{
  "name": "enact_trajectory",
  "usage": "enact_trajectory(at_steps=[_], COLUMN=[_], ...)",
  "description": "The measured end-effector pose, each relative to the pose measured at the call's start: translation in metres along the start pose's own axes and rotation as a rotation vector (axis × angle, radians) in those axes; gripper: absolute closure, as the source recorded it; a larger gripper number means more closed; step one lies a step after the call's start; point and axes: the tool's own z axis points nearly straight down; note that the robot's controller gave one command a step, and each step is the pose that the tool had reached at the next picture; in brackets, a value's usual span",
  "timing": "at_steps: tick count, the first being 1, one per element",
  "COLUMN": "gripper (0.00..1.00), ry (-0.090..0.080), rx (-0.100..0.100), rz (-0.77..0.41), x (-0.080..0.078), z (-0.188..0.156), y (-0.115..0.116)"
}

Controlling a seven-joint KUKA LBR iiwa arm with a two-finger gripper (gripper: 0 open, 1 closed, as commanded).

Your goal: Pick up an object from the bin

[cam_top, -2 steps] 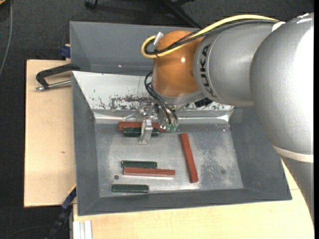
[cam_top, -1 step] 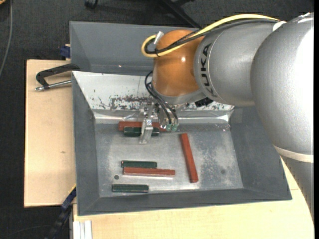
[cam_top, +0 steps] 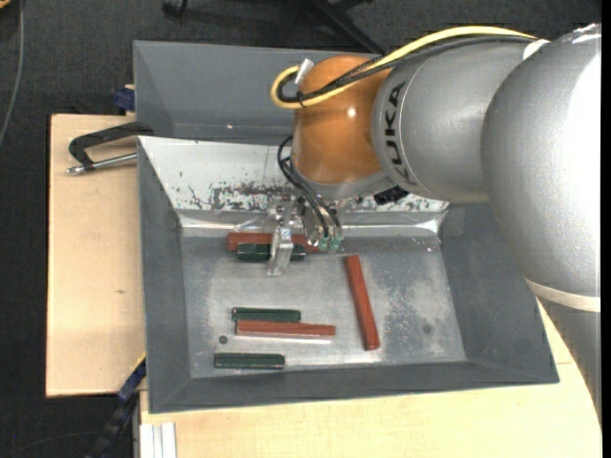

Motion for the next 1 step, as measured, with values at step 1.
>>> enact_trajectory(at_steps=[1], gripper=[1.0], ry=[0.005], rx=[0.001], rz=[0.0], x=[0.0009], z=[-0.0064], y=[0.0])
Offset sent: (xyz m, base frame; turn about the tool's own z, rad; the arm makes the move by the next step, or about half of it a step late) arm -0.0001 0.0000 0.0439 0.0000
